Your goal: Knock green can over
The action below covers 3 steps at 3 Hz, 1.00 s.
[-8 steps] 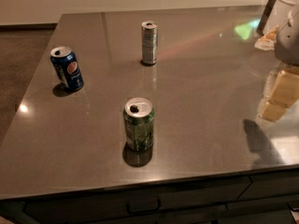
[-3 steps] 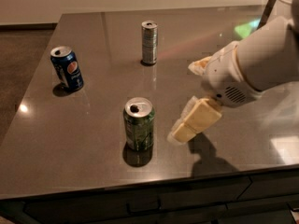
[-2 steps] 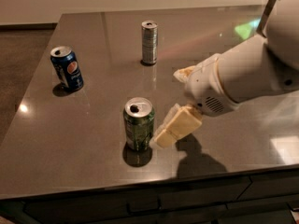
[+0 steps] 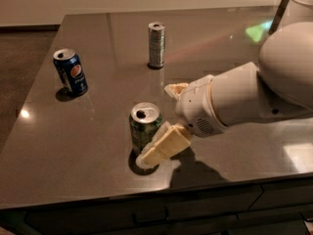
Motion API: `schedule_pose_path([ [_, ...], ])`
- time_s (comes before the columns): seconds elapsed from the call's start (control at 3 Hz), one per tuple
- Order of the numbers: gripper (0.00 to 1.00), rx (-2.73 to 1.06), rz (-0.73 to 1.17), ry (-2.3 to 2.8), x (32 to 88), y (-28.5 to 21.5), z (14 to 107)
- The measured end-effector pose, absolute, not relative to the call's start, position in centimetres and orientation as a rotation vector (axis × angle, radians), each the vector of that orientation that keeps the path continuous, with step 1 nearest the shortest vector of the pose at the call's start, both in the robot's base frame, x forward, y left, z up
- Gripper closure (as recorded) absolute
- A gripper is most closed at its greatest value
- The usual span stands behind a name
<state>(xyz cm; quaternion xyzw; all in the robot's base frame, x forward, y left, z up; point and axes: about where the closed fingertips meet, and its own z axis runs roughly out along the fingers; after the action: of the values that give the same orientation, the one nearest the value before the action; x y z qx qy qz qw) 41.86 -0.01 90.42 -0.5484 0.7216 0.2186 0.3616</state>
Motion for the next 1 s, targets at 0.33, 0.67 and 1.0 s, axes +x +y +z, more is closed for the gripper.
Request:
schedule_pose_path([
  [0.33,0.0,-1.399,0.605,1.818,41.8,1.2,89.9],
  [0.67,0.18,-1.393,0.628,1.796,42.4,2.0,89.5],
  [1.0,0.41,-1.378,0.632,1.79,43.2,2.0,89.4],
])
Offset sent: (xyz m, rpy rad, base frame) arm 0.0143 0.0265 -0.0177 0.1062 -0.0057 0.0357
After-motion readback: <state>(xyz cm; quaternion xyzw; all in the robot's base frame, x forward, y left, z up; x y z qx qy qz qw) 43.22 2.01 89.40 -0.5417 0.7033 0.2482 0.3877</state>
